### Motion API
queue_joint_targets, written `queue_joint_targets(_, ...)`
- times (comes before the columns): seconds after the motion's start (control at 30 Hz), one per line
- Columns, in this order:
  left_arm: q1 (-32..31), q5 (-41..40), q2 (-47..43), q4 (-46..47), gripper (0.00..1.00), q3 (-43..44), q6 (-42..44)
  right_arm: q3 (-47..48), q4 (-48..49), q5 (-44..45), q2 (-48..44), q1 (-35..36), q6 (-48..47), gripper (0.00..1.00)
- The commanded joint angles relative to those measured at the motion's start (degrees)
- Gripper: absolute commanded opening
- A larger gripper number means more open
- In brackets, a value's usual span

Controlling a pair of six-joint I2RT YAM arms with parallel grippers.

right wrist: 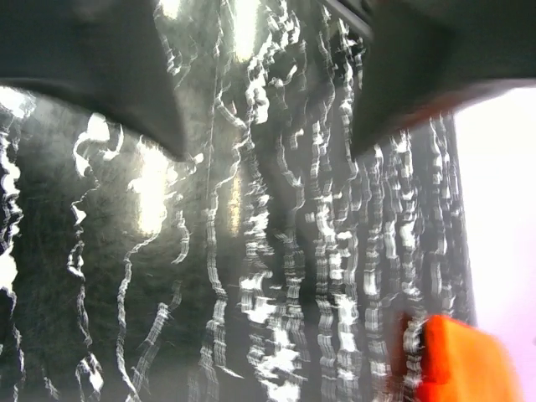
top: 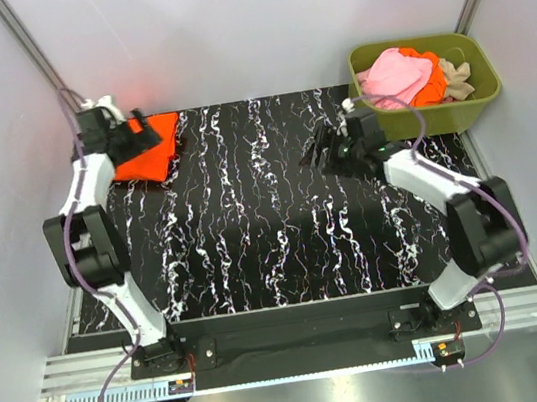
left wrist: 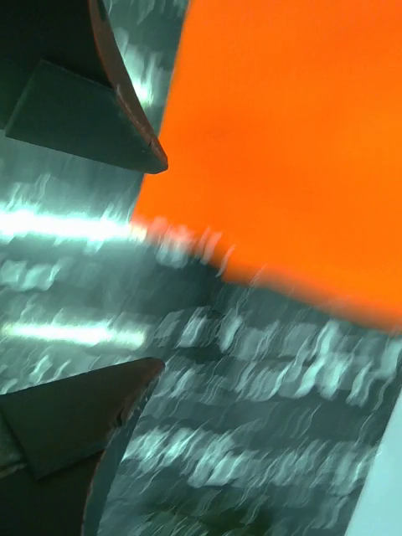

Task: Fold and stack the t-shirts
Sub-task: Neatly place the folded tshirt to the corner, then reset both grippers

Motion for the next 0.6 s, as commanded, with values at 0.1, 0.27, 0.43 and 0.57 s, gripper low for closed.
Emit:
queue_joint_targets(0.1,-15.10,12.40,-20.90,7.00,0.99,-19.00,-3.97,2.87,-14.34,2.40,-16.31,-0.22,-5.24,1.00)
queue_joint_targets(0.27,-28.99,16.45,-29.36,5.33,0.99,-25.23,-3.97,-0.29,-18.67,6.00,-28.17,-0.22,-3.58,1.00)
queue_joint_targets(0.43,-35.15,13.64,-39.12,6.55,0.99,-31.74,-4.67,-4.15,-20.43,7.93,-38.53,-0.39,-1.82,1.00)
queue_joint_targets(0.57,-35.33,14.52,-45.71,9.55,0.99,-36.14,-5.82,-5.83,-20.96,9.34,-43.56,-0.39,-0.86,1.00)
